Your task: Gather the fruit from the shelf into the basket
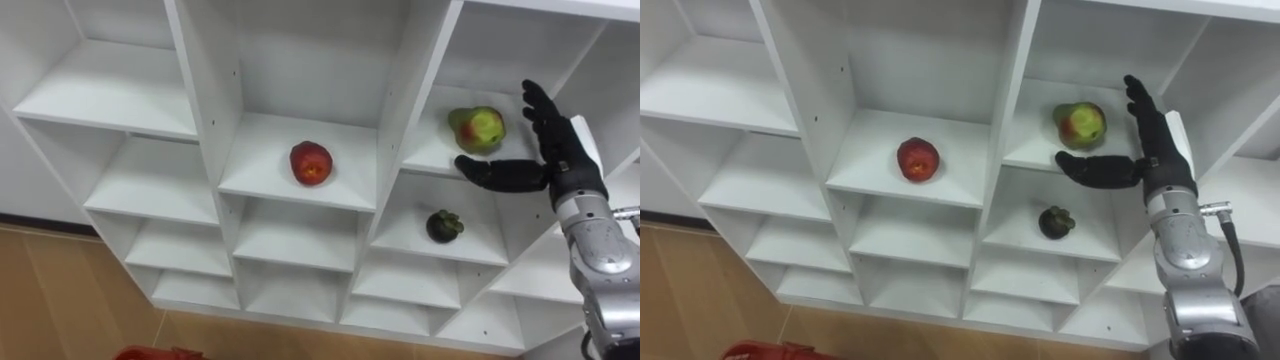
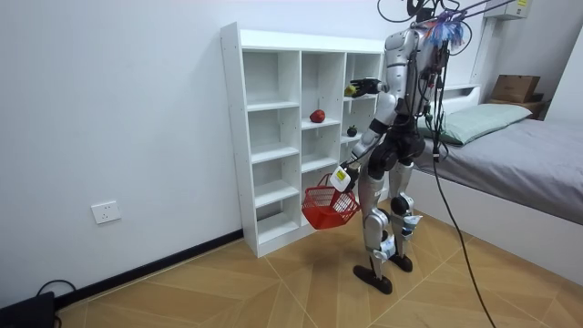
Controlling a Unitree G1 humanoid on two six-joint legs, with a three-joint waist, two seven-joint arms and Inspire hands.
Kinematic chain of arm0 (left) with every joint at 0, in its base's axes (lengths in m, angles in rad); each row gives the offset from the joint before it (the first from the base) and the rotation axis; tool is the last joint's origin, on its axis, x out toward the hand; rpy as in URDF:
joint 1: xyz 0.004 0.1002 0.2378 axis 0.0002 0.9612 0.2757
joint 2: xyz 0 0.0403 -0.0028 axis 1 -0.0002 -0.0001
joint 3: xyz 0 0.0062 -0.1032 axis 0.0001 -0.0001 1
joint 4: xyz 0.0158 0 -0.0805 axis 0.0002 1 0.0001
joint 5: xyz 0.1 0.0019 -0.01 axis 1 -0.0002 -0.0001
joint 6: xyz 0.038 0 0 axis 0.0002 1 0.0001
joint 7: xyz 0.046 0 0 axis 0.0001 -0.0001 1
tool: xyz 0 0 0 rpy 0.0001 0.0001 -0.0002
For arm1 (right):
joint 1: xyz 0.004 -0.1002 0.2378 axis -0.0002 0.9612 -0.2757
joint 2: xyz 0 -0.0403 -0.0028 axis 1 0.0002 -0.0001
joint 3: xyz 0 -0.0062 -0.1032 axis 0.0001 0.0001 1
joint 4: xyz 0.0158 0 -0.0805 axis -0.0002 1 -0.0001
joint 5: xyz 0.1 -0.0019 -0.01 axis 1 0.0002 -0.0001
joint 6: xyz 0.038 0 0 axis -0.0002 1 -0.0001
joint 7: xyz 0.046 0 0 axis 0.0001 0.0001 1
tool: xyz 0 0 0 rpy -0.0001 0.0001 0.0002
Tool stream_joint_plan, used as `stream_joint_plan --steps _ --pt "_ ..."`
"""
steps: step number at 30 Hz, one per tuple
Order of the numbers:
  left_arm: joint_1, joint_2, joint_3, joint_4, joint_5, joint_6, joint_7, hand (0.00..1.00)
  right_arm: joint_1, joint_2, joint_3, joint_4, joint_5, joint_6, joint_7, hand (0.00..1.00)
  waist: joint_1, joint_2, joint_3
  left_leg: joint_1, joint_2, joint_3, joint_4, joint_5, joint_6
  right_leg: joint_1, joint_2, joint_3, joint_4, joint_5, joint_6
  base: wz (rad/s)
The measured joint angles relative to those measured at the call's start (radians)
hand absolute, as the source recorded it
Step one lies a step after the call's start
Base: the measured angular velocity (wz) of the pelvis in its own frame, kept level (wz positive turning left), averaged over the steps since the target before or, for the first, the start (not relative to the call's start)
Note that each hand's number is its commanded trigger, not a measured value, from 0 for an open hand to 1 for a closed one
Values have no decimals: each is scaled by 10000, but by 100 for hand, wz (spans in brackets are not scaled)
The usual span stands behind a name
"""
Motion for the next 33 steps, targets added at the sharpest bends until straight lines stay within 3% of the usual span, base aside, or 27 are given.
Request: stream_joint_plan --steps 13,20,33 --pt "17 5 -40 50 -24 5 -47 100 -41 0 23 -75 -131 -9 -2 0 53 -72 52 2 0 -23 -3 3 4 -86 11 113 53 1 -4 -1" --pt "6 18 -265 58 -117 7 -44 100 -472 -2 39 240 -510 10 -28 0 18 -96 72 3 4 -26 11 3 4 -99 14 90 51 3 -7 0" --pt "4 78 -442 56 -117 8 -29 100 -621 -2 46 457 -758 9 -22 0 9 -124 76 -31 5 -12 13 2 4 -95 10 52 42 3 -8 0"
